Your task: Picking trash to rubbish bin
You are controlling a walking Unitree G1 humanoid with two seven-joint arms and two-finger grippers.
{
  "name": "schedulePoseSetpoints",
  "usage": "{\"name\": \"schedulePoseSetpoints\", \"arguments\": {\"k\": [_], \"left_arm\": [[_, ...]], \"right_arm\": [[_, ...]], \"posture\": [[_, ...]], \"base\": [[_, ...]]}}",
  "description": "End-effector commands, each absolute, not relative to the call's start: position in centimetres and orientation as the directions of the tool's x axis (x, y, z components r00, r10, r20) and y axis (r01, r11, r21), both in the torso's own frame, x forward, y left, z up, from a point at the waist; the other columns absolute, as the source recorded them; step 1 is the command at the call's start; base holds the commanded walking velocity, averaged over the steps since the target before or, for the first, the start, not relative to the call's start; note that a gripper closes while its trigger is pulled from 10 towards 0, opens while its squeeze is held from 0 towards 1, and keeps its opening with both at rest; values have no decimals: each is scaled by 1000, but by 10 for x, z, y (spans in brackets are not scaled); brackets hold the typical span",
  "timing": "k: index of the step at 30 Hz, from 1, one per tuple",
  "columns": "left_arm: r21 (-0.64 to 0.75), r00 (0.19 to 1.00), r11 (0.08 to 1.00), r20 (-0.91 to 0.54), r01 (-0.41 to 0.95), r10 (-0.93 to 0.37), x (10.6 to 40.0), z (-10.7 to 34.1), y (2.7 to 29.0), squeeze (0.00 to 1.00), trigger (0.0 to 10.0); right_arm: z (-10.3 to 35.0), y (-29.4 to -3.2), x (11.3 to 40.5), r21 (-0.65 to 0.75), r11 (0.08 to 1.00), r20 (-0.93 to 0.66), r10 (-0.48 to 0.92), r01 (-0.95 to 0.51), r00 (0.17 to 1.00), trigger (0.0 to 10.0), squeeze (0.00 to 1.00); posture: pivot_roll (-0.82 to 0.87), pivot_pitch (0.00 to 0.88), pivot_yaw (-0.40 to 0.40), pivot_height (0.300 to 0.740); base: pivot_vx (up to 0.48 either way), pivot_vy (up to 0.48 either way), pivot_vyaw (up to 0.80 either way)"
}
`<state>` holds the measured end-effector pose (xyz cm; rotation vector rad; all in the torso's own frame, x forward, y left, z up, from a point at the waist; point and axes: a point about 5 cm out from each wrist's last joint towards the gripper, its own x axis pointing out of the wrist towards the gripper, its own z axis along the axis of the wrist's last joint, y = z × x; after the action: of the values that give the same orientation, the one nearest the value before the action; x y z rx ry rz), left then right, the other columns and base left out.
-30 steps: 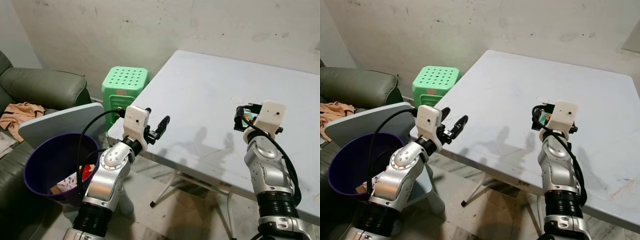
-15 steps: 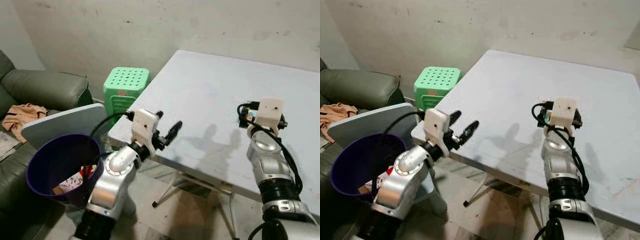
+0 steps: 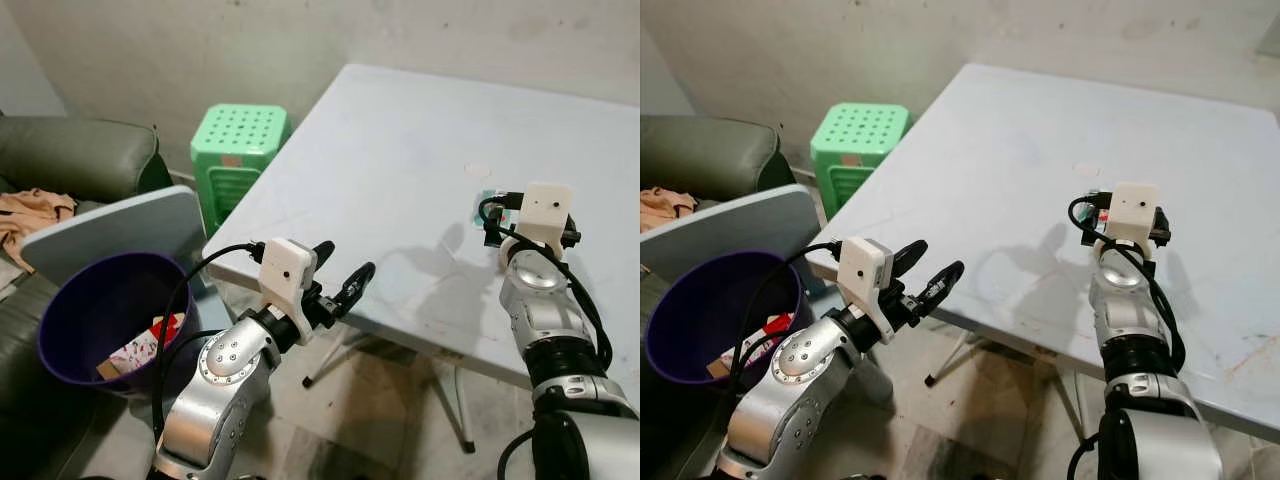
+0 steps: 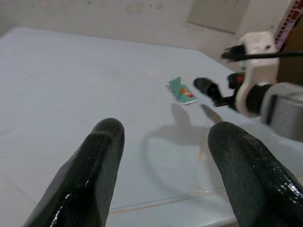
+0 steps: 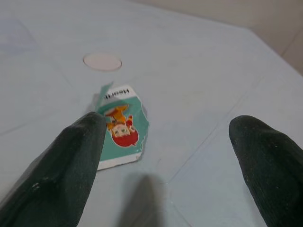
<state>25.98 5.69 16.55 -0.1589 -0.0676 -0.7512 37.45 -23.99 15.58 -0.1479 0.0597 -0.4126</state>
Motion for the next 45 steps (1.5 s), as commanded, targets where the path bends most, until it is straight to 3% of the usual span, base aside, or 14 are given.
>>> {"name": "schedulePoseSetpoints", "arguments": {"k": [1, 26, 45], "left_arm": [[-109, 717, 709, 127, 697, -685, 256, 173, 57, 0, 10000], [-127, 737, 726, 110, 676, -667, 257, 183, 67, 0, 10000], [-130, 746, 735, 106, 666, -658, 257, 184, 68, 0, 10000]], "right_arm": [[164, -243, 379, -154, 904, -13, -405, 399, 914, 10000, 0], [196, -260, 393, -205, 895, 37, -397, 396, 917, 10000, 0], [206, -243, 401, -206, 929, 64, -302, 309, 951, 10000, 0]], "posture": [[124, 263, 5, 740], [124, 303, 4, 740], [138, 300, -4, 740]], "base": [[0, 0, 0], [0, 0, 0], [0, 0, 0]]}}
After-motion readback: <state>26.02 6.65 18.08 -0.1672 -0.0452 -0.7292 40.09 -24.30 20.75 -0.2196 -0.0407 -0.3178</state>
